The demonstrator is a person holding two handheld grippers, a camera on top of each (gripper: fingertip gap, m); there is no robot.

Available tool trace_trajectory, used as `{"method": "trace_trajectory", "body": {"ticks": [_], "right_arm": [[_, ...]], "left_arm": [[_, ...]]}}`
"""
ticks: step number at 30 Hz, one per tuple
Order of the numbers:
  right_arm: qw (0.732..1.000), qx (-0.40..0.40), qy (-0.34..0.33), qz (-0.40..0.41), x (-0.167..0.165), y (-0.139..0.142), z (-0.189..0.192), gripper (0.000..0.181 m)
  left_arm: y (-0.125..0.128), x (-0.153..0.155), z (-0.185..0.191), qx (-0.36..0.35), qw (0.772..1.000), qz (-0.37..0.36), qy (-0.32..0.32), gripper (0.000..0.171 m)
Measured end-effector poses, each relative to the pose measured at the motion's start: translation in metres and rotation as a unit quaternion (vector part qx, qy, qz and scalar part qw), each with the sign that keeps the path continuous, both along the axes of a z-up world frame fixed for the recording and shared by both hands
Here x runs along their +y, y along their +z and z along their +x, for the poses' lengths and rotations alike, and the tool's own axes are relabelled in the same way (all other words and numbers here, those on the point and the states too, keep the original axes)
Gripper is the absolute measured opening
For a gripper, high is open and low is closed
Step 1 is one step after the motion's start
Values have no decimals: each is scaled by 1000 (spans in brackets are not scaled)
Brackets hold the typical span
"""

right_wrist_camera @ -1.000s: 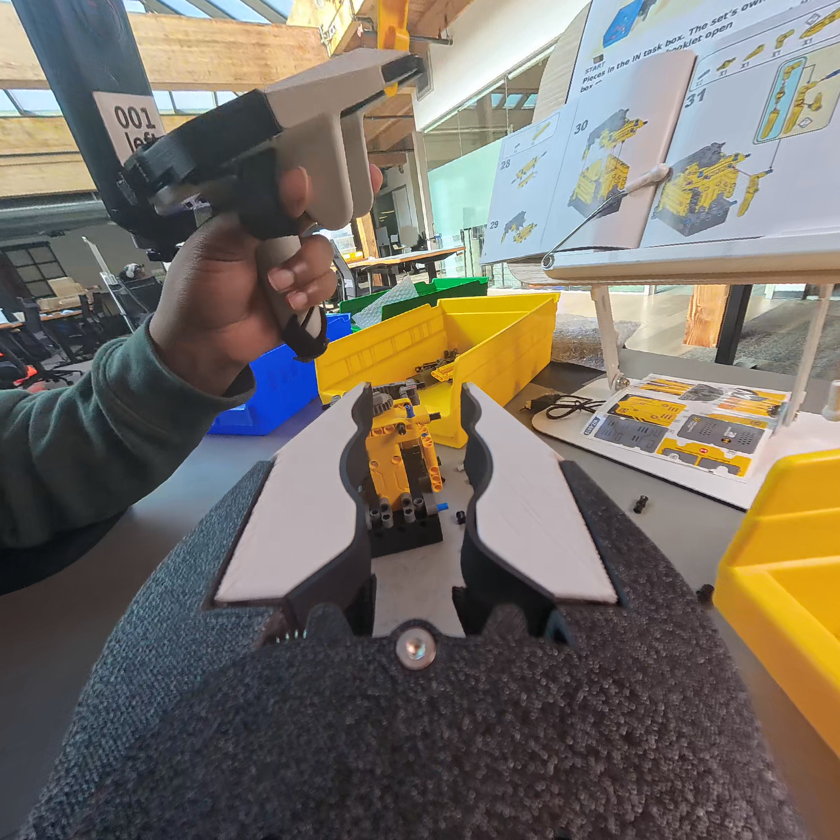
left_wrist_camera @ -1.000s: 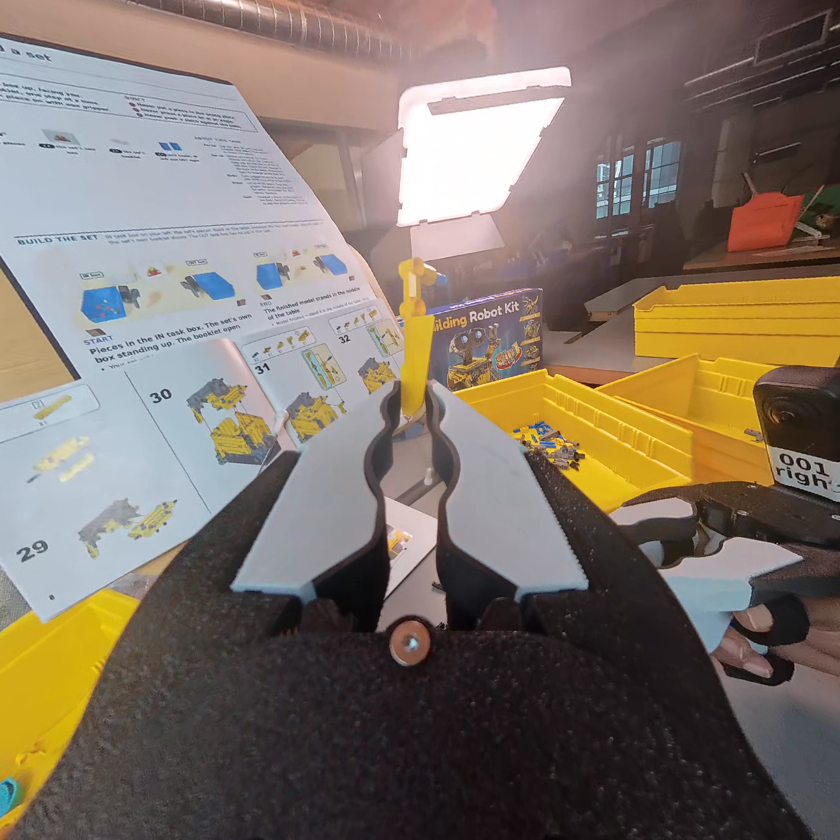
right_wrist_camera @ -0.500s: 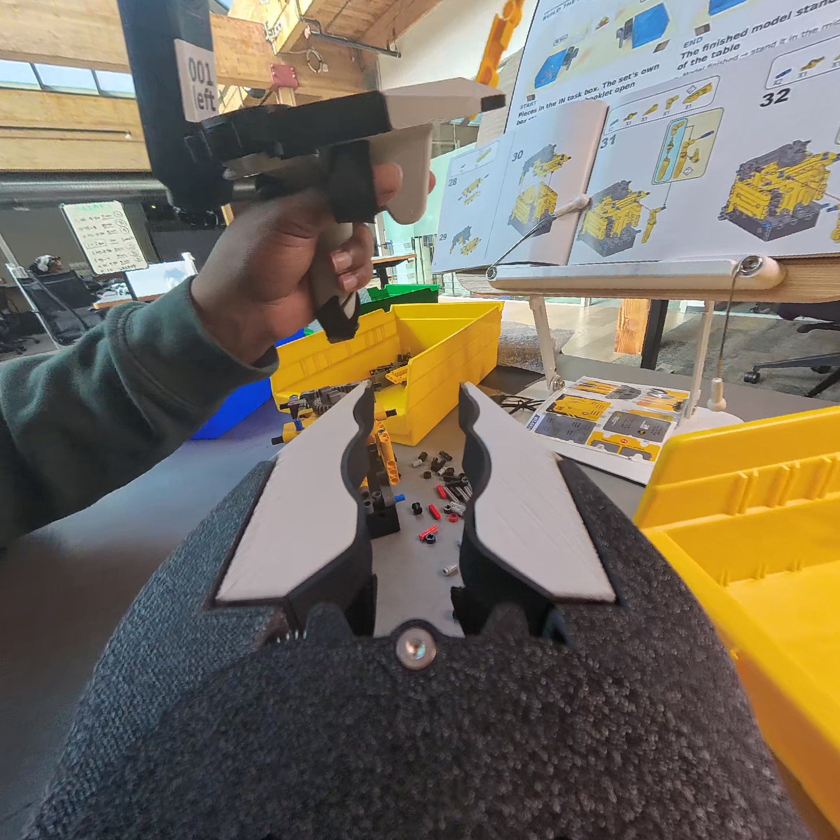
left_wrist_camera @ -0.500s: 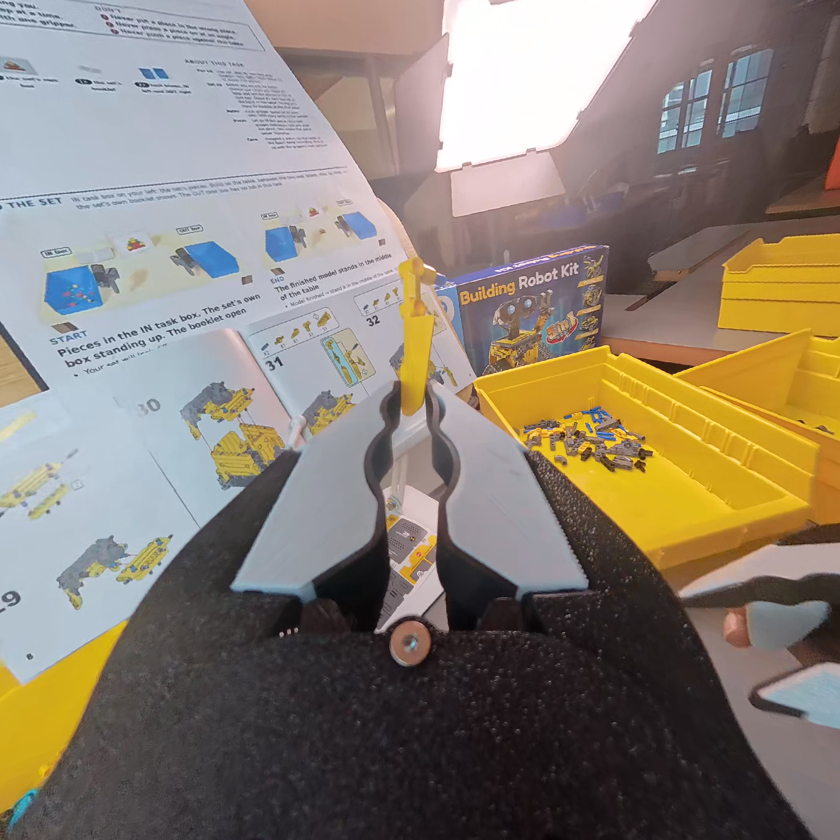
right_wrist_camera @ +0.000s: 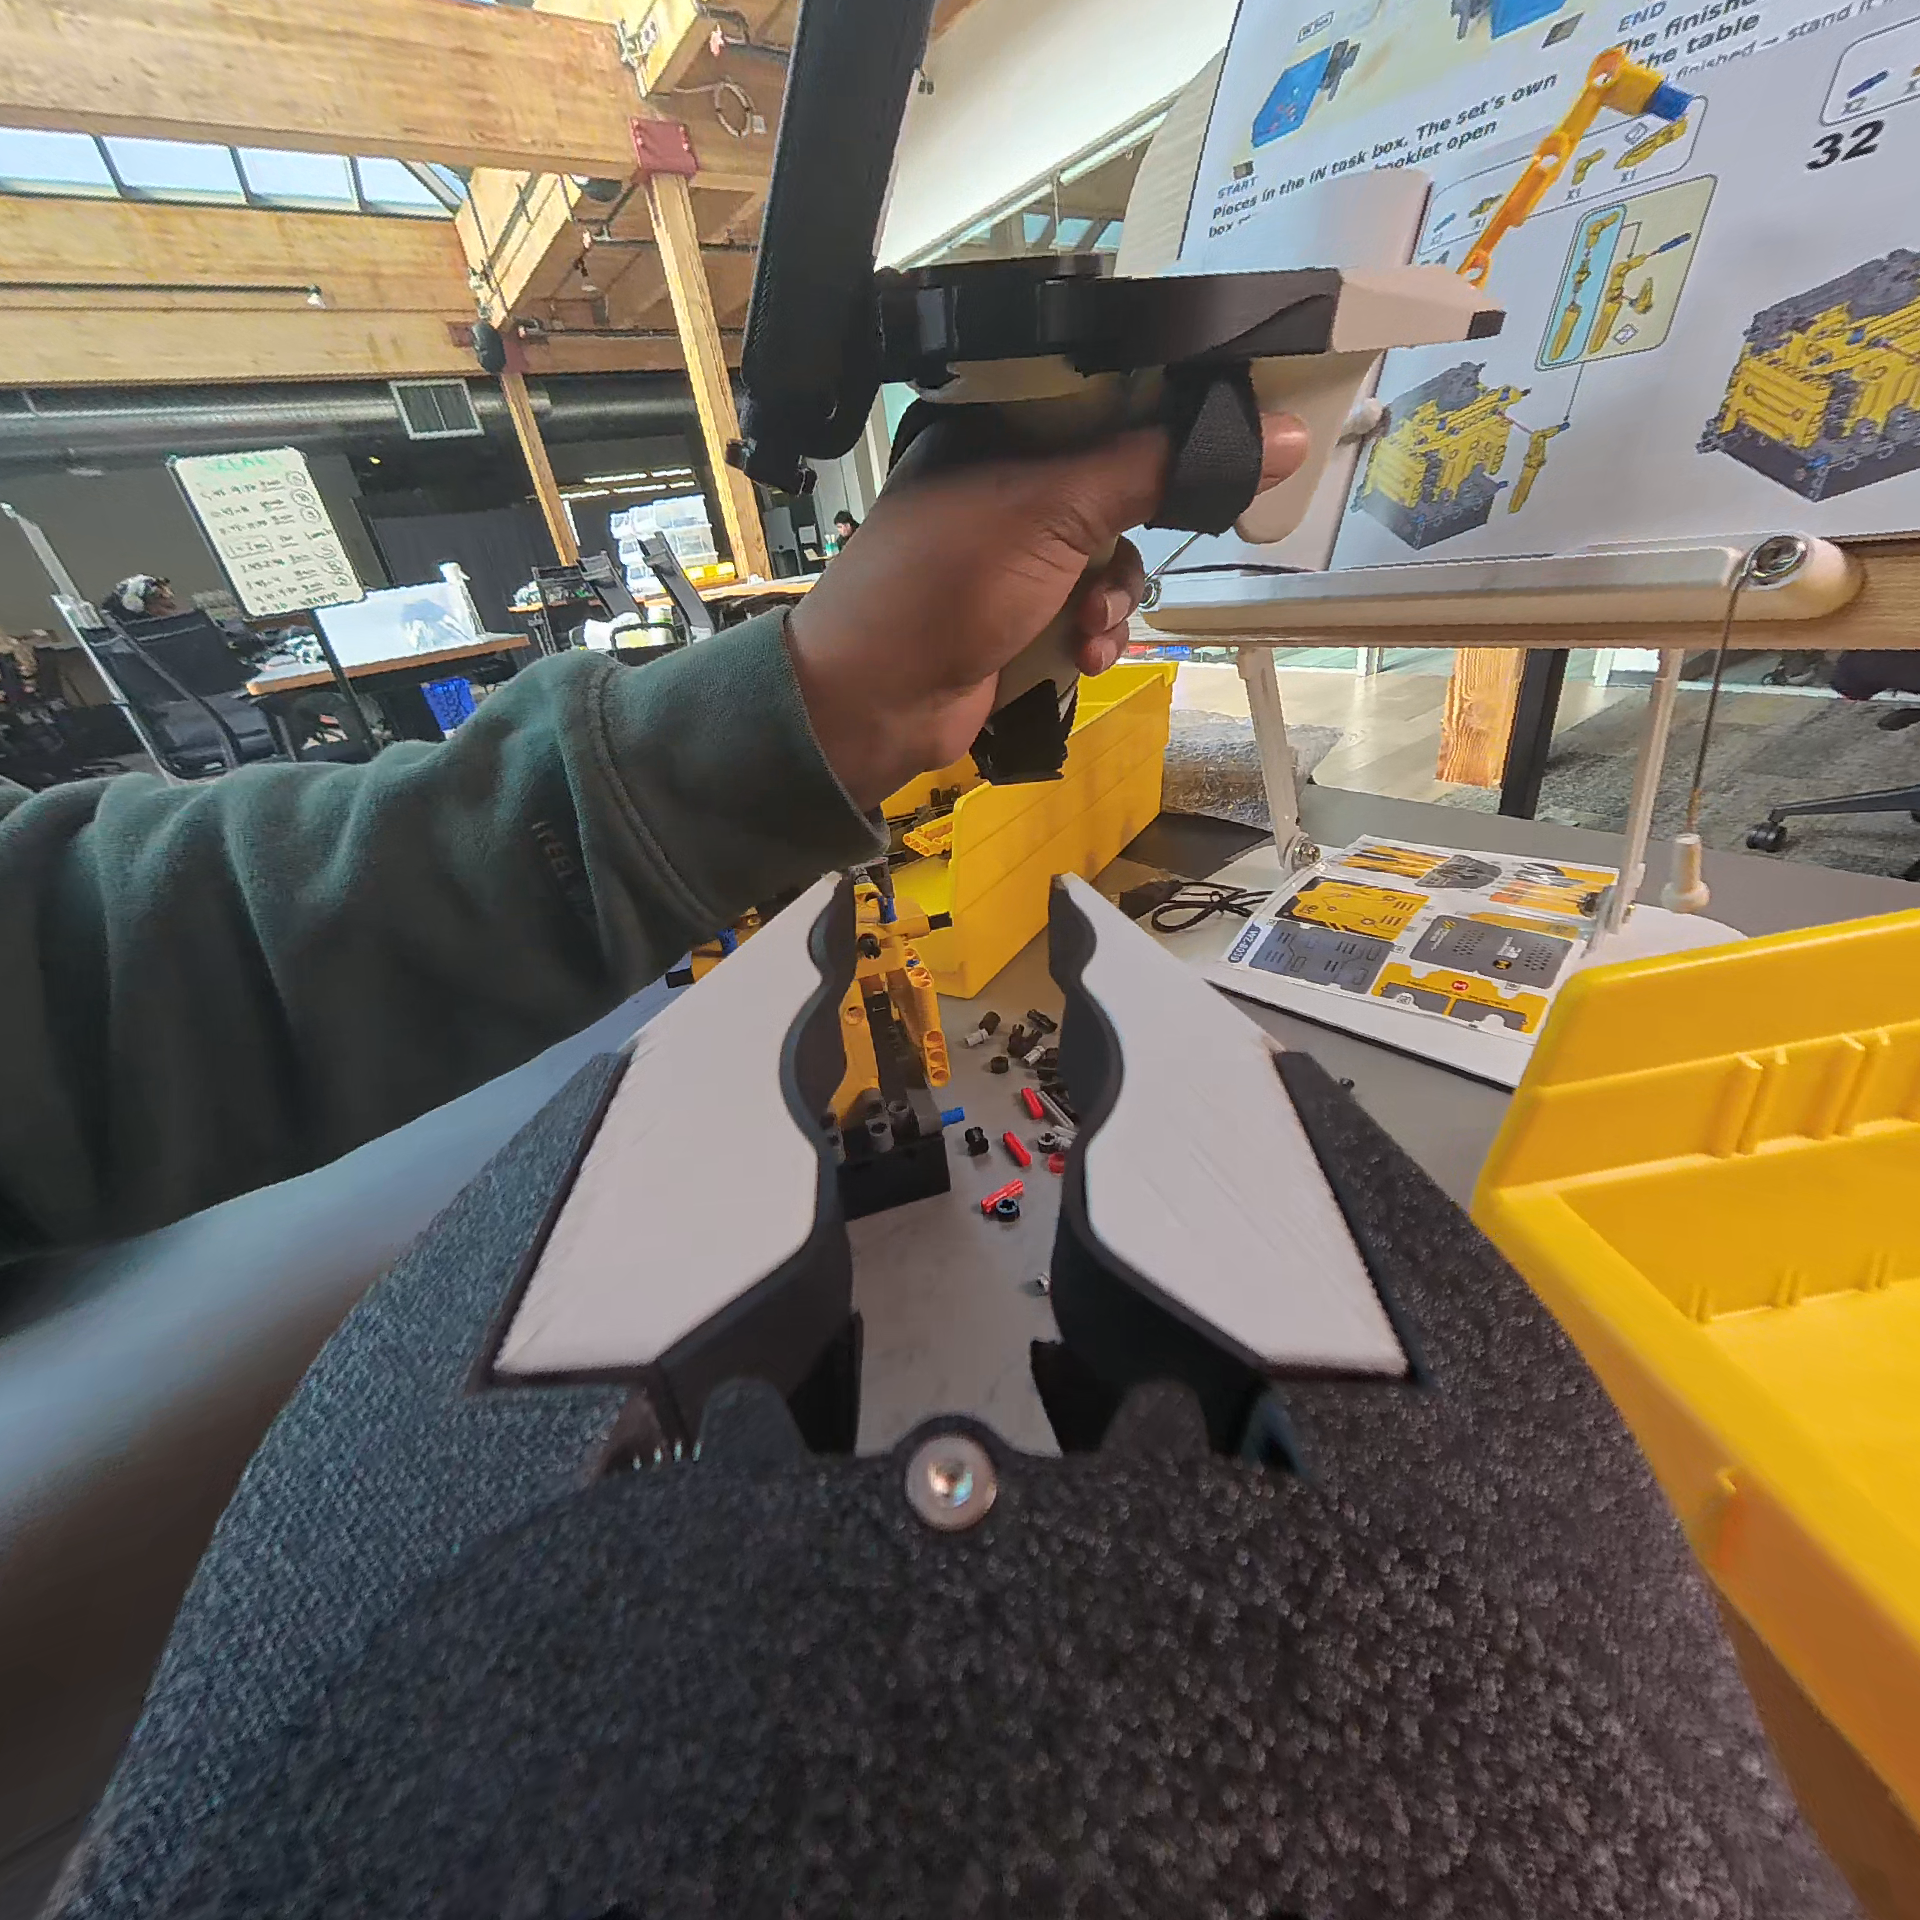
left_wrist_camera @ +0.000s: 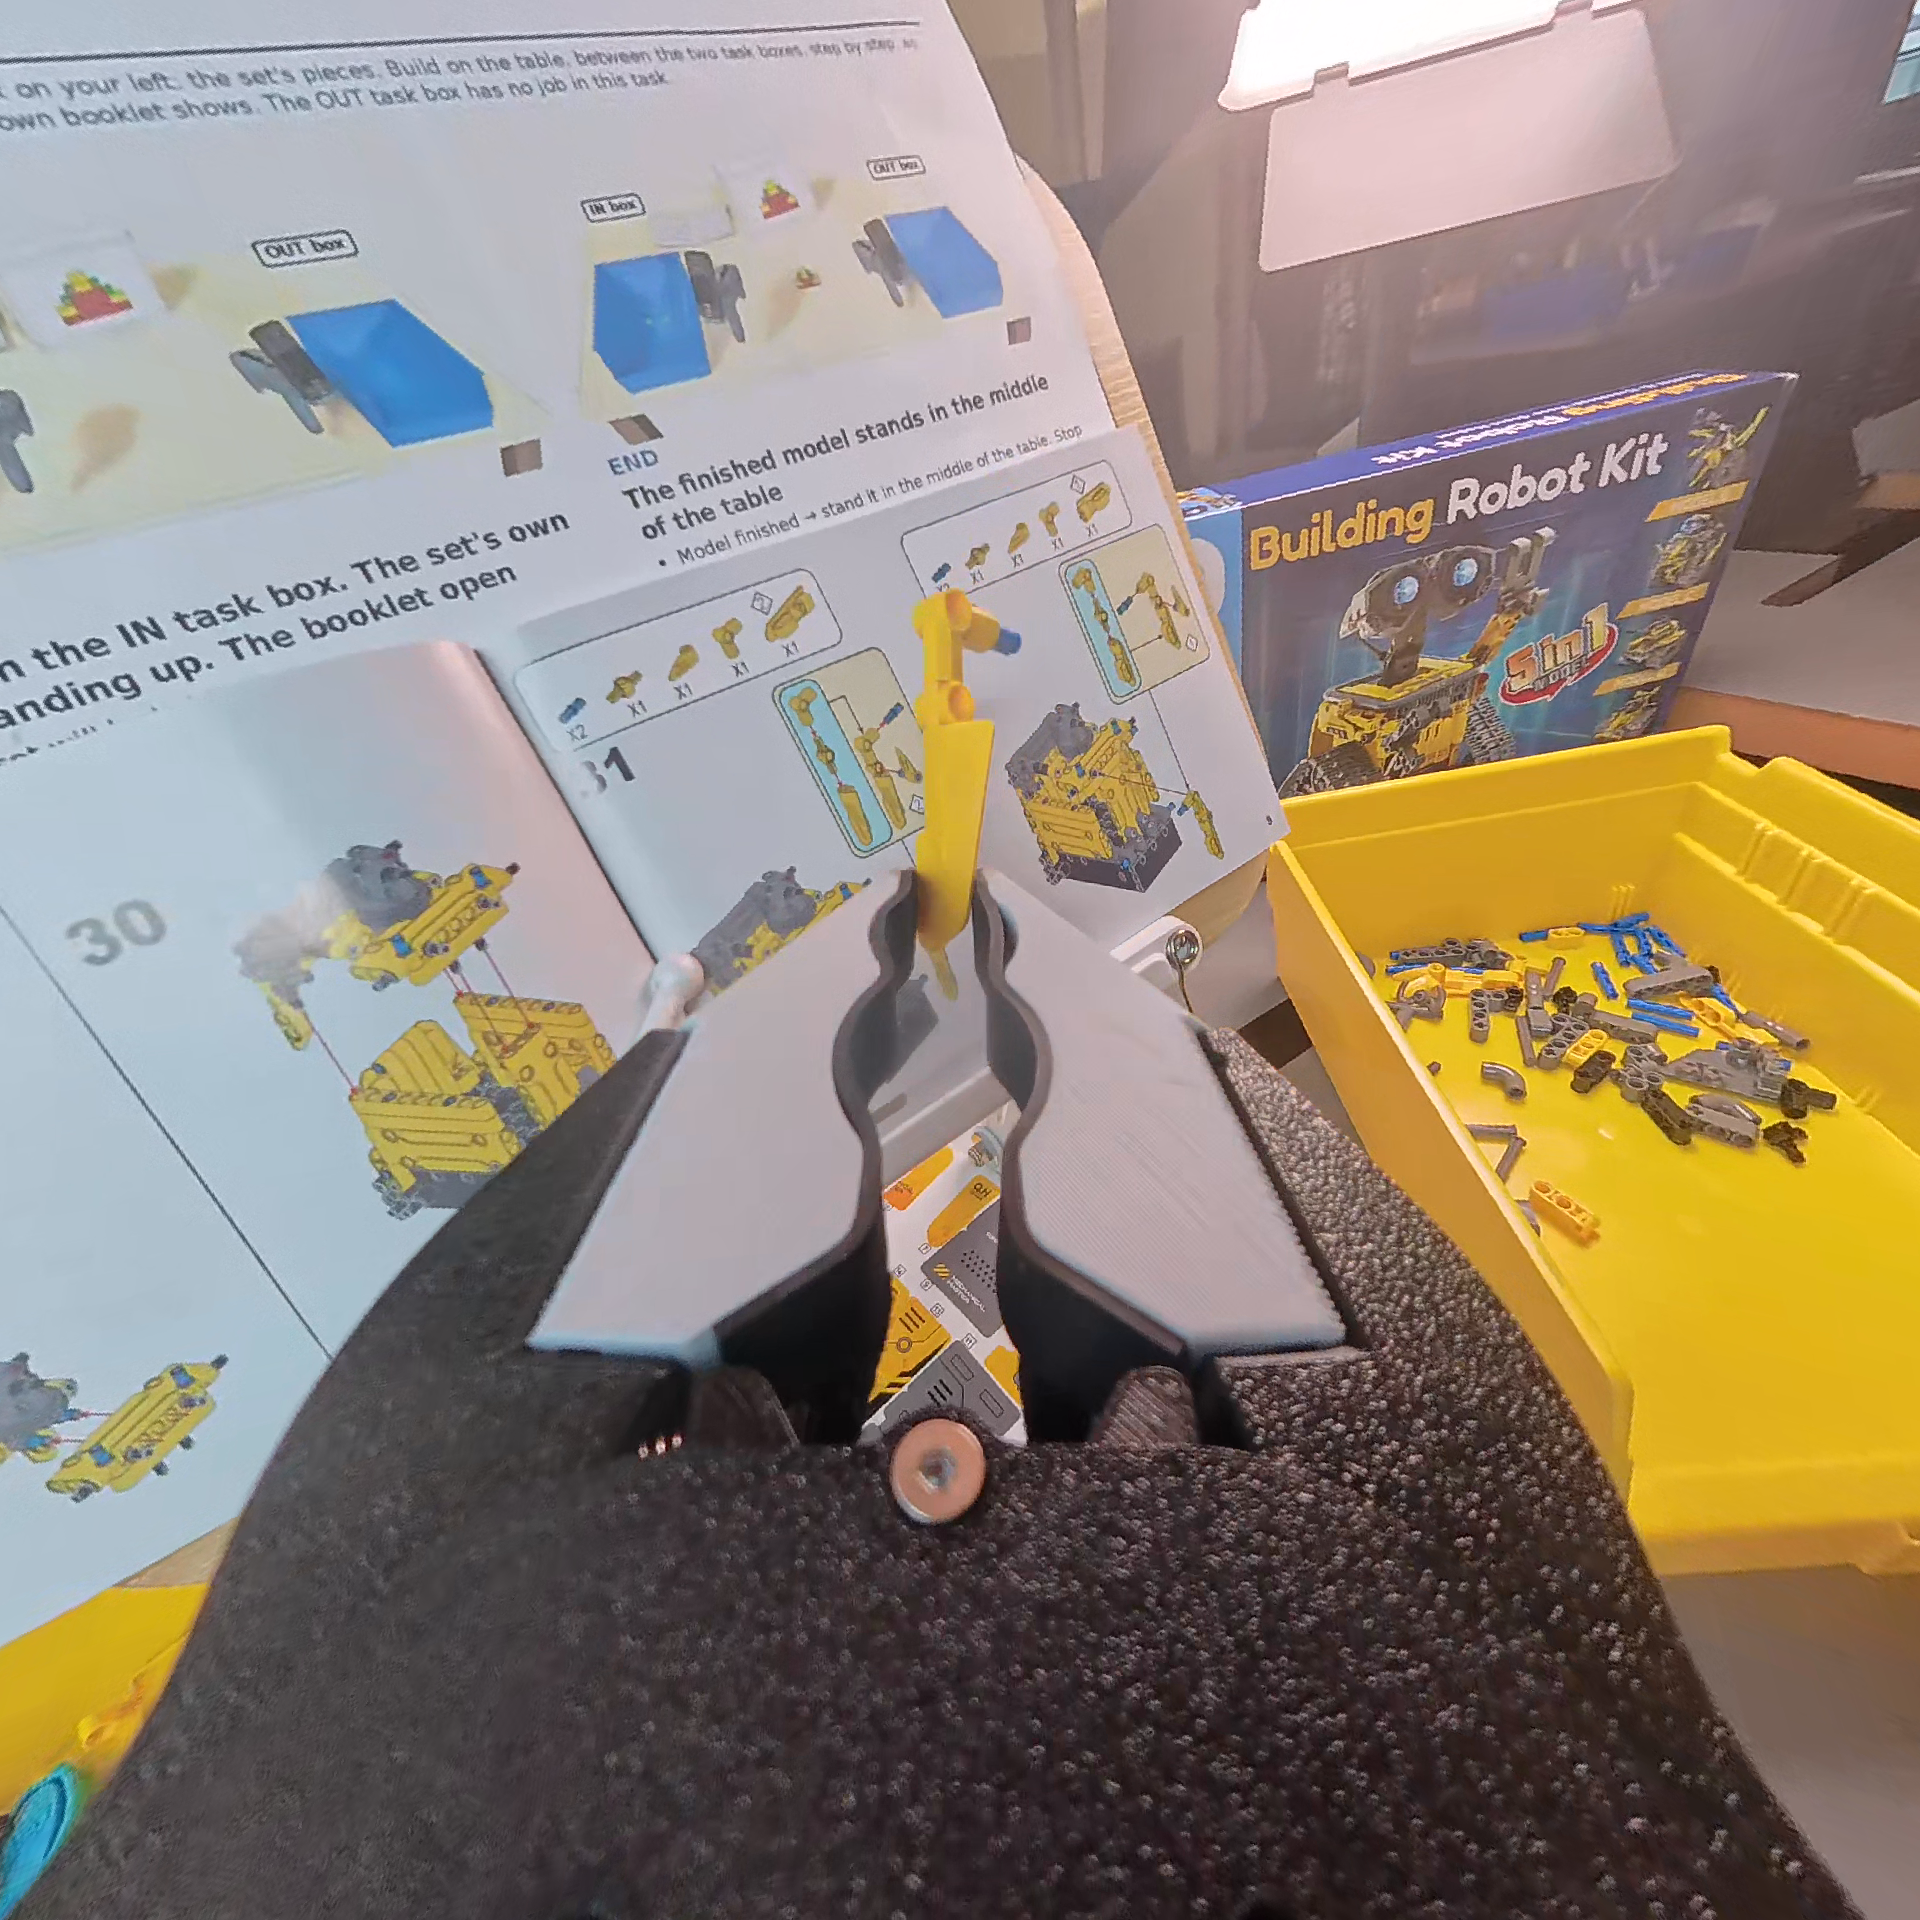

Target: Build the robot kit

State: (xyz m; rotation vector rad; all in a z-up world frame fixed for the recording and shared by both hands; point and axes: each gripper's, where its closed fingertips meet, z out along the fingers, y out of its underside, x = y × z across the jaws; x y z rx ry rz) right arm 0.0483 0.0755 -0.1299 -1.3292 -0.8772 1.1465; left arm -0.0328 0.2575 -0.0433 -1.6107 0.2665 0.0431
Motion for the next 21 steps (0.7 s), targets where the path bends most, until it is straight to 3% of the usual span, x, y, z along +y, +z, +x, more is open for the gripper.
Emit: {"method": "trace_trajectory", "body": {"ticks": [7, 11, 17, 21], "right_arm": [[1000, -2, 2, -1, -1, -1, -1, 36], [1000, -1, 3, -8, 0, -3, -2, 36], [1000, 8, 5, -23, 1, -4, 2, 36], [1000, 2, 12, -14, -4, -4, 0, 35]], "left_arm": [[3, 2, -4, -2, 1000, -1, 17, 9], [26, -14, -1, -20, 1000, 20, 12, 9], [102, -98, -6, 12, 997, 39, -61, 9], [111, -171, -37, 48, 995, 20, -79, 9]]}}
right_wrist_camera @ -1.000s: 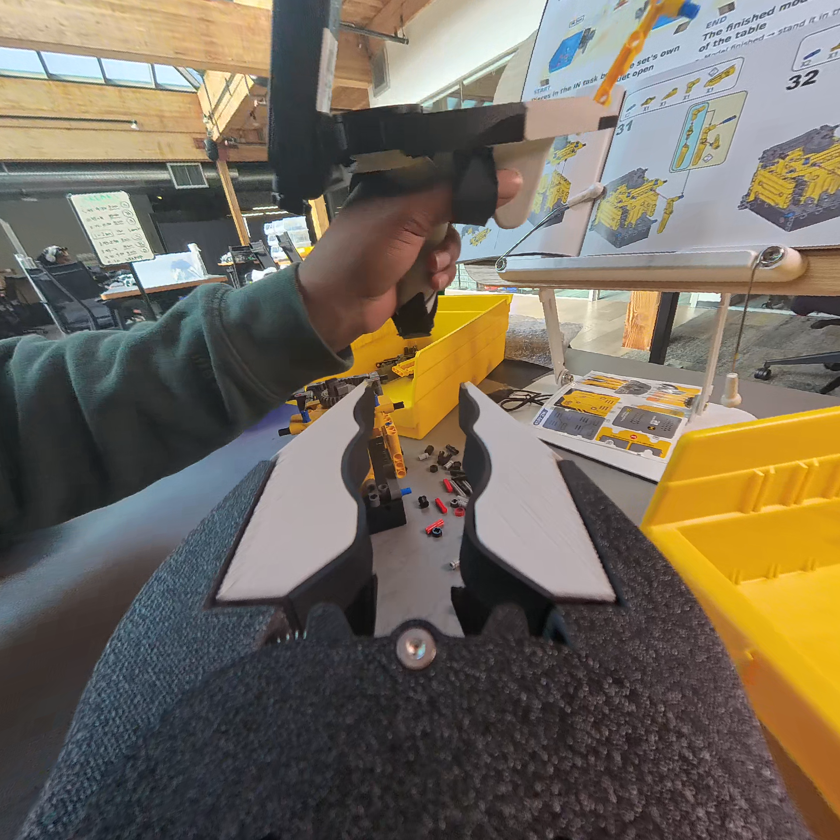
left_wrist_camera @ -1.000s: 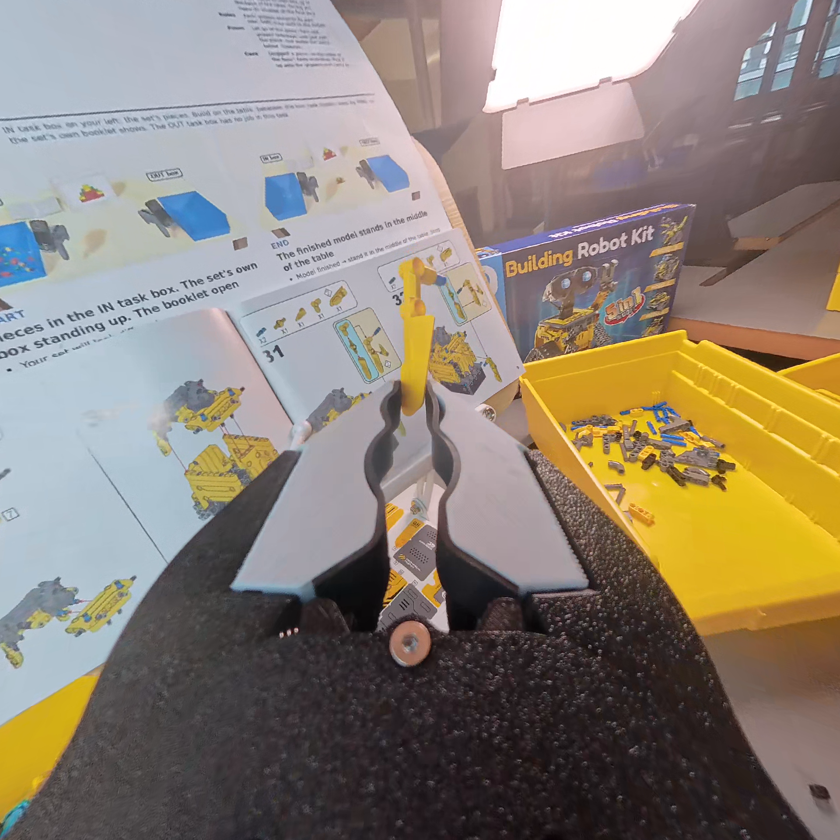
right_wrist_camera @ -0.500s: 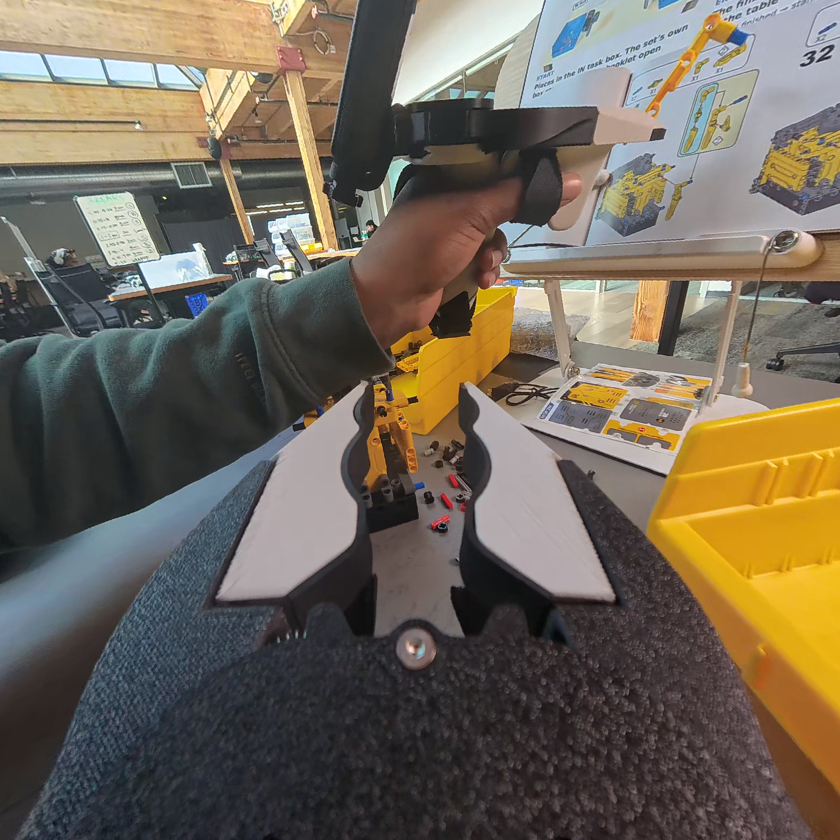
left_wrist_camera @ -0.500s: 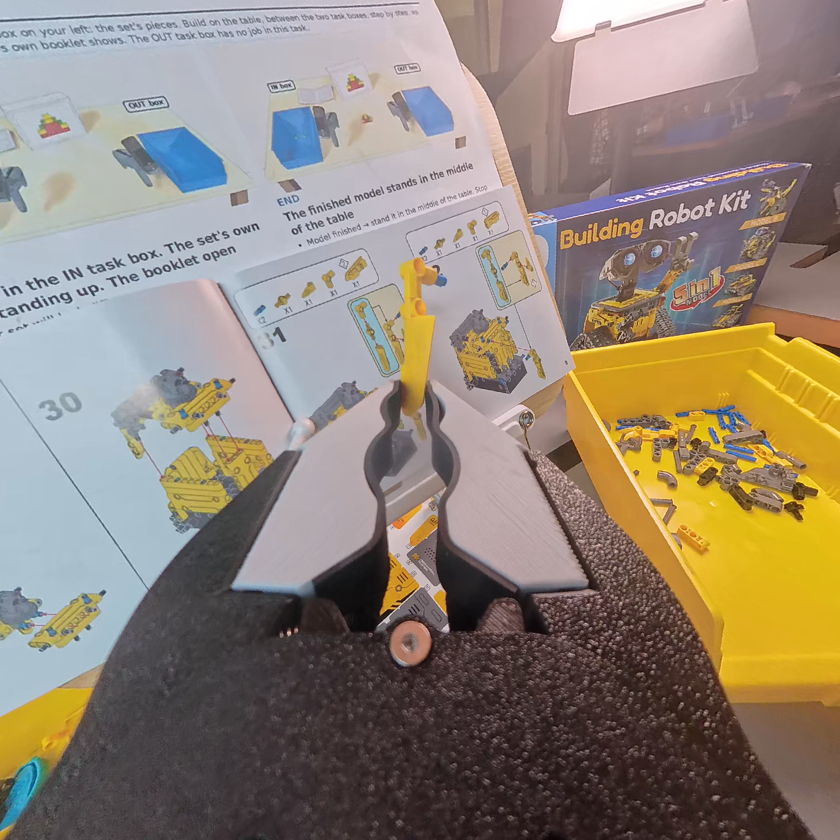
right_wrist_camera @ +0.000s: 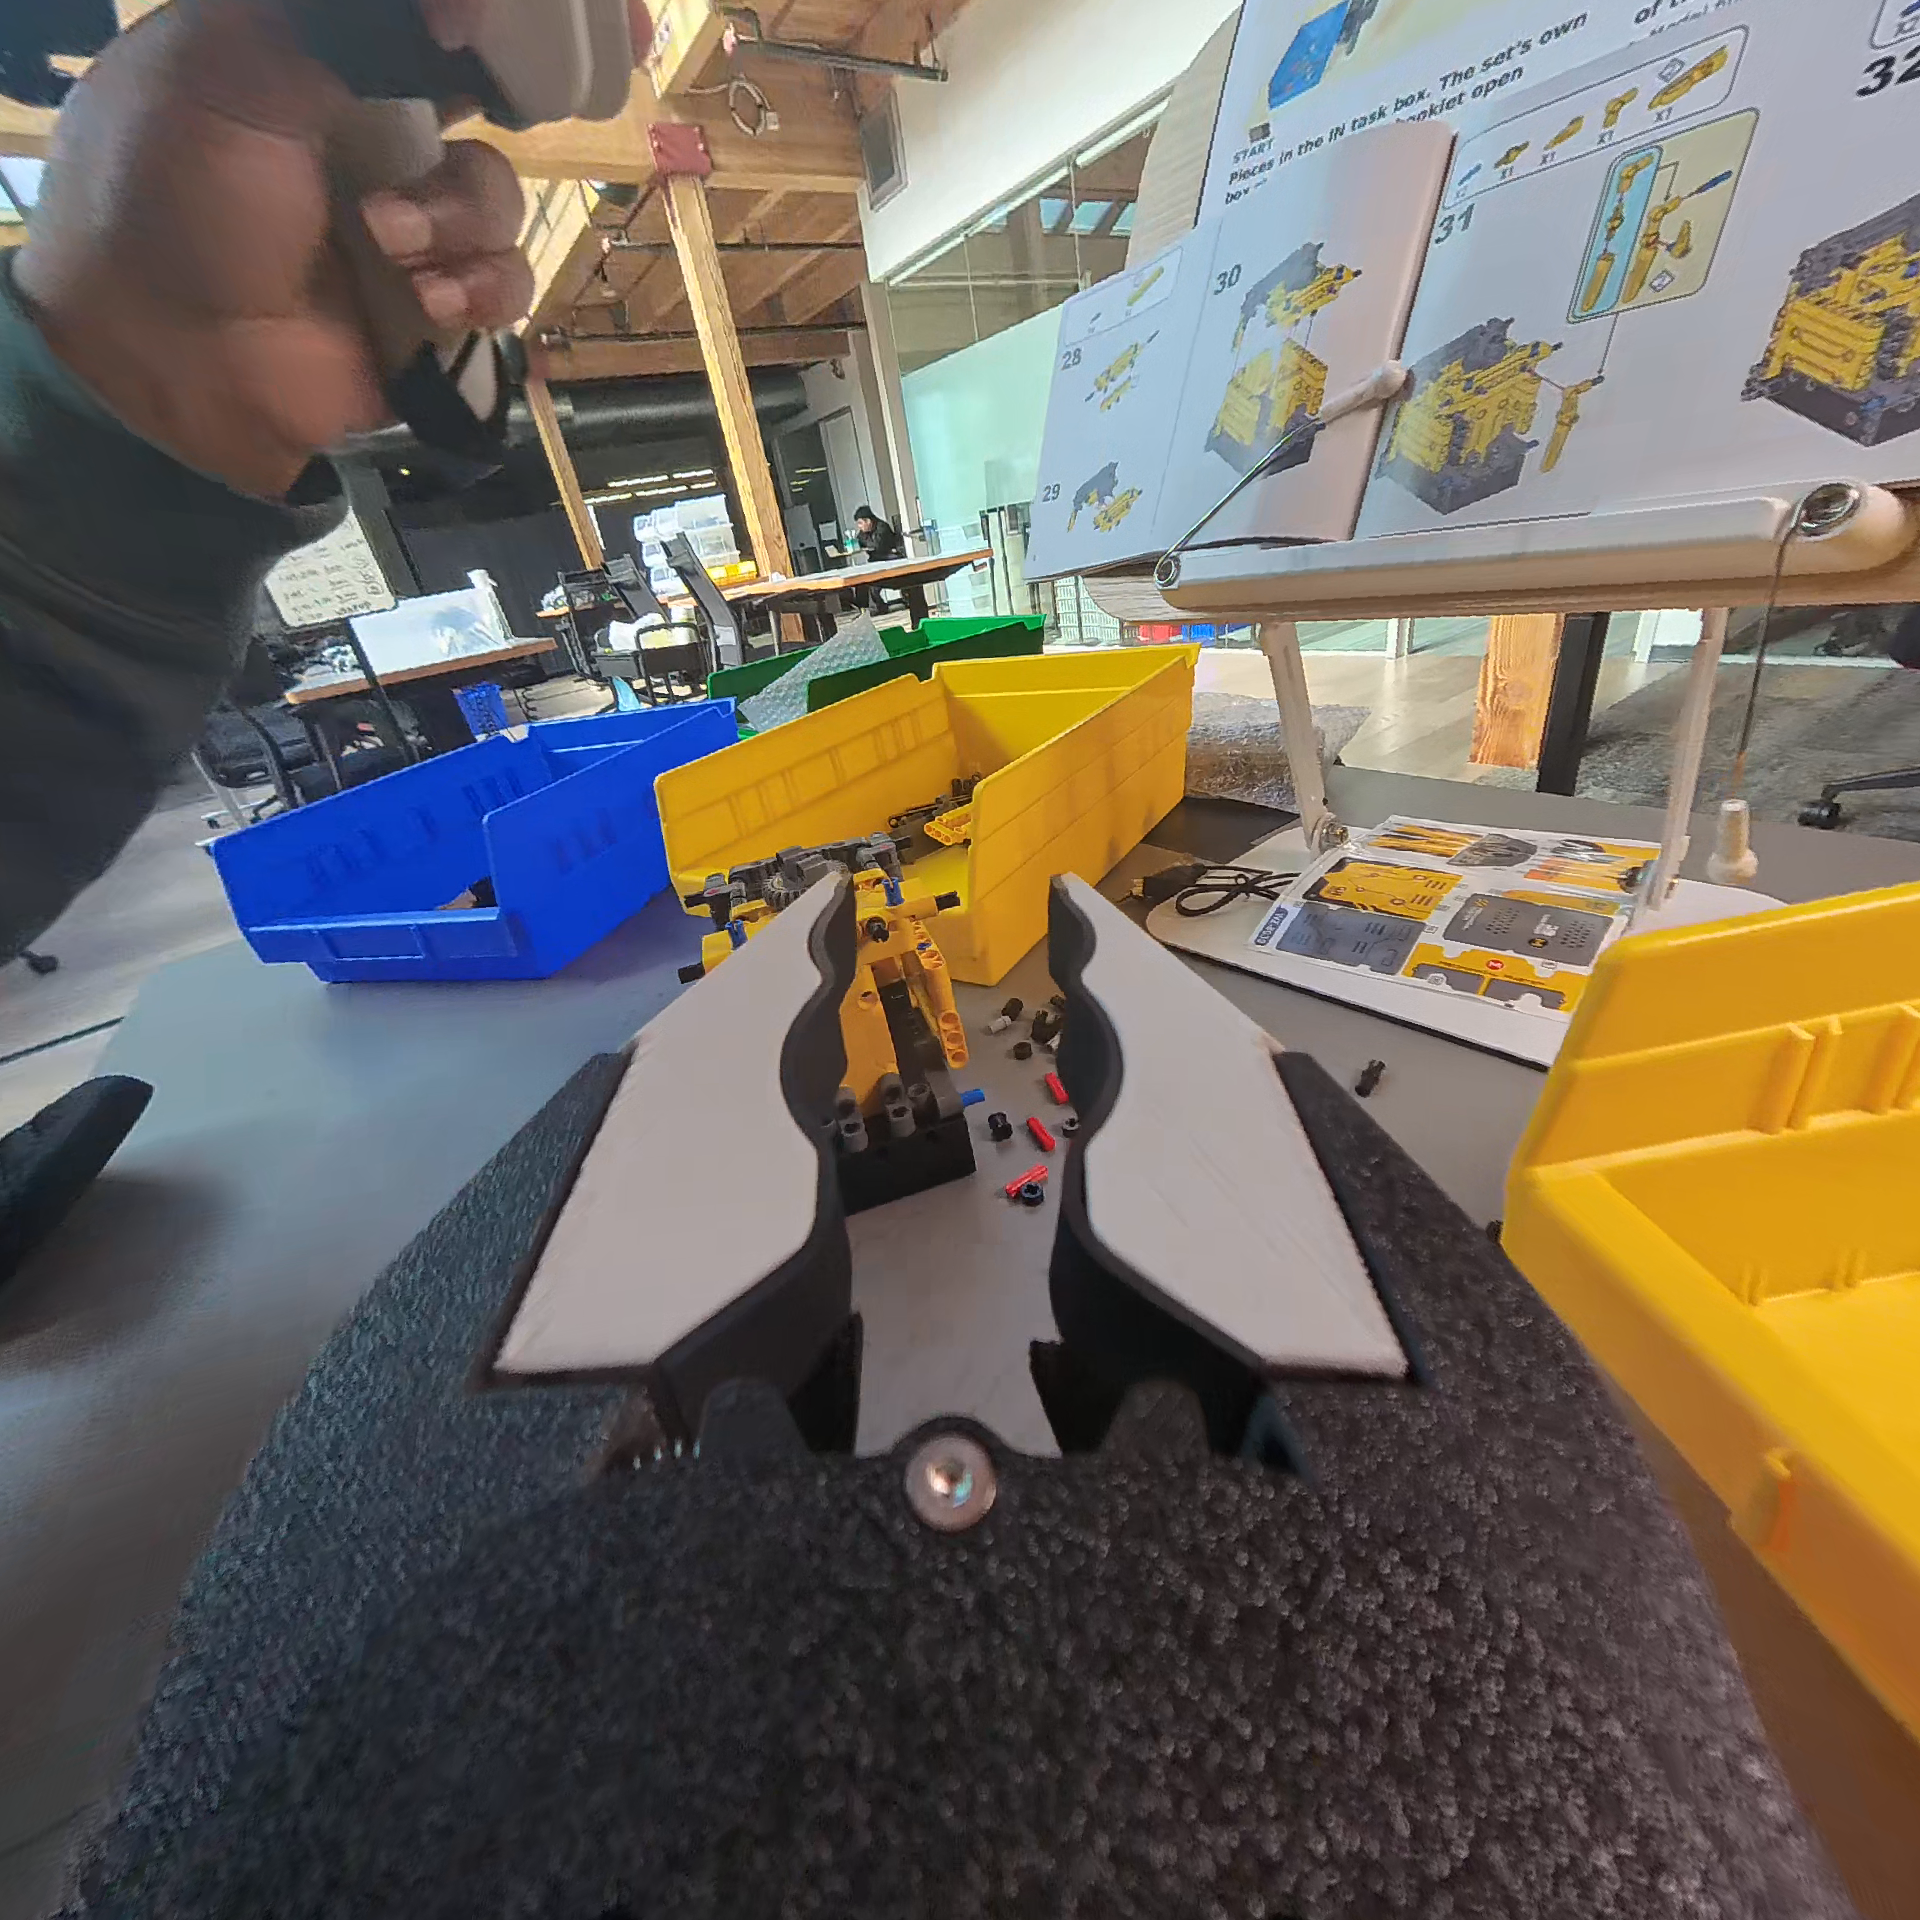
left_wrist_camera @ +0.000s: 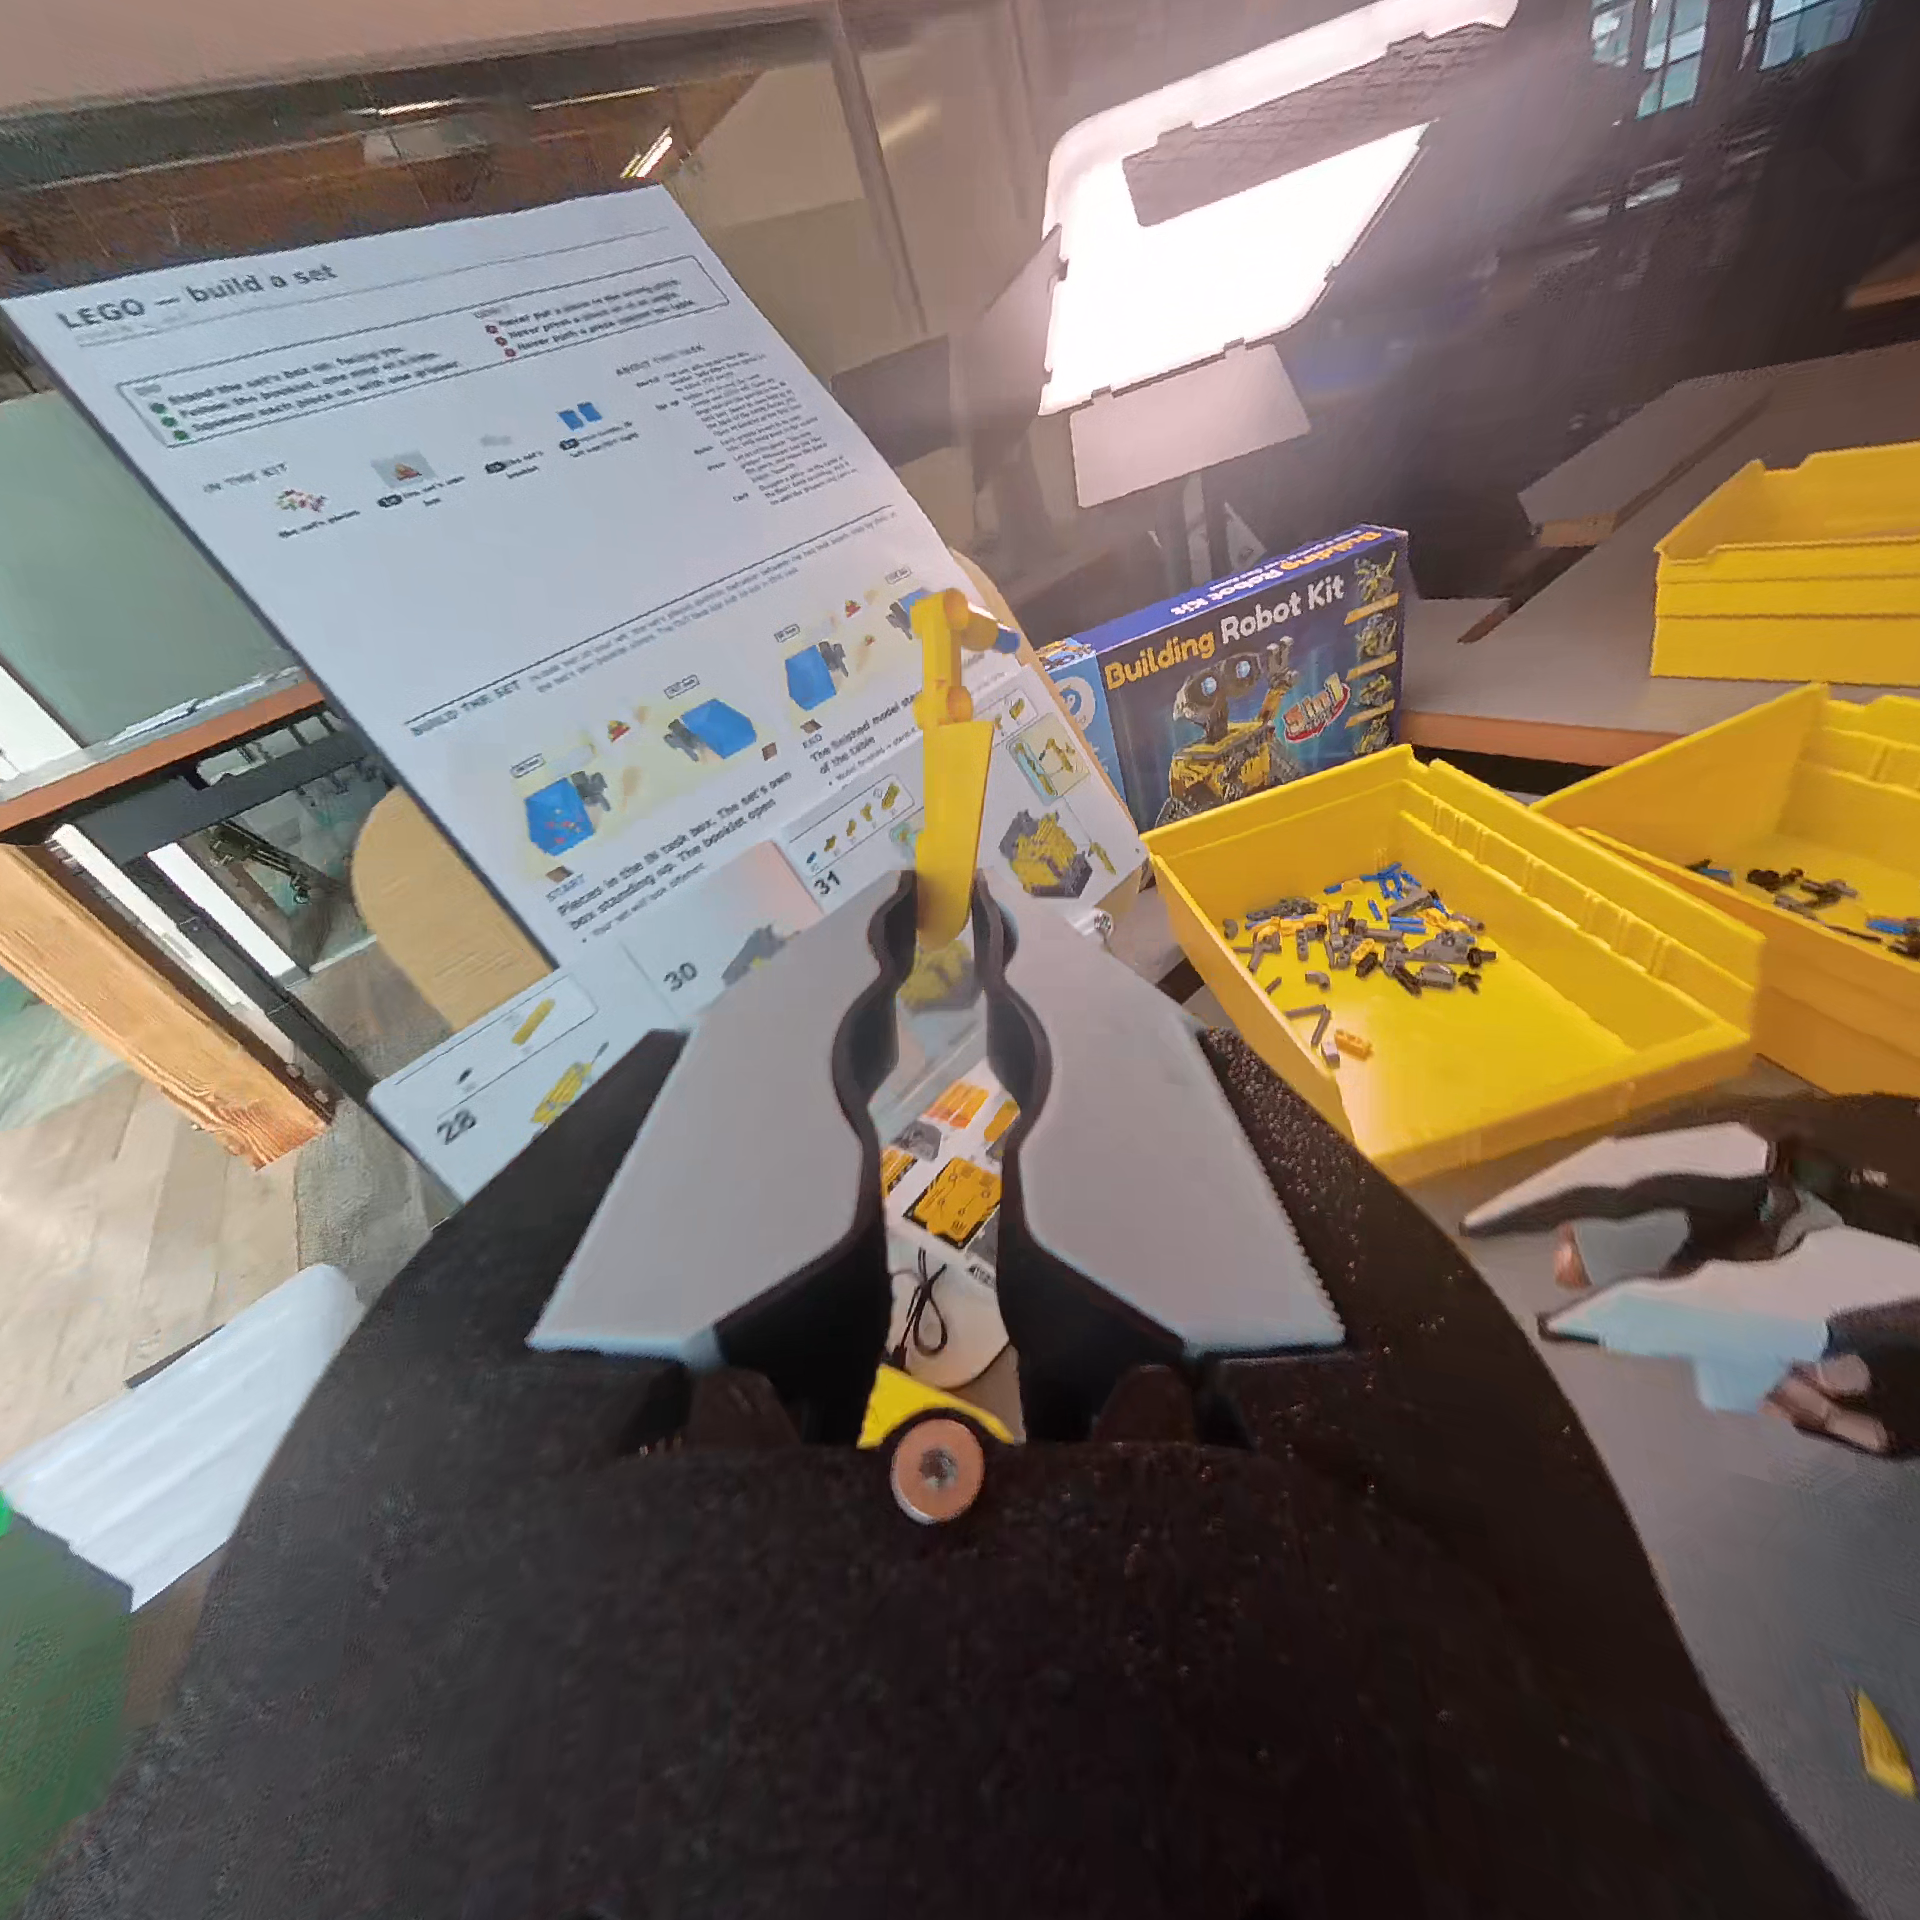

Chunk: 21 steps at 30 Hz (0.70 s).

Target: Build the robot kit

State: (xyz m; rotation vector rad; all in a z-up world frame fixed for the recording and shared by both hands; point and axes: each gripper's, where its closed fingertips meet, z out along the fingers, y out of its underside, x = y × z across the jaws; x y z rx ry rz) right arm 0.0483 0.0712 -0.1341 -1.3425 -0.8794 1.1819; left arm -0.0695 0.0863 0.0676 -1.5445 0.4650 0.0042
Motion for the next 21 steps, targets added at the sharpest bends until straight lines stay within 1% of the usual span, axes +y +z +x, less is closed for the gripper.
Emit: {"method": "trace_trajectory", "body": {"ticks": [2, 6, 12, 13, 15, 18, 19, 21], "right_arm": [[1000, -3, 1, 3, -1, -1, -1, 35], [1000, -7, -2, -1, 1, -3, -2, 35], [1000, -17, -12, 9, 0, -5, -1, 35], [1000, -18, -12, 9, -1, -5, -1, 35], [1000, -18, -10, 7, -3, -5, -3, 35], [999, -28, -5, 16, -9, -6, -9, 35], [999, -30, -2, 19, -11, -6, -11, 35], [999, -35, 8, 22, -16, -8, -15, 35]], "left_arm": [[-18, -30, -22, 9, 1000, -14, 16, 9], [-69, -79, -55, -14, 998, -45, 33, 9], [-130, -154, -69, -45, 997, -65, 17, 9], [-139, -165, -72, -56, 996, -71, 22, 9], [-157, -185, -73, -101, 991, -78, 27, 9], [-187, -197, -70, -123, 988, -84, 39, 9], [-195, -195, -69, -135, 986, -86, 37, 9], [-205, -181, -64, -159, 983, -89, 23, 9]]}}
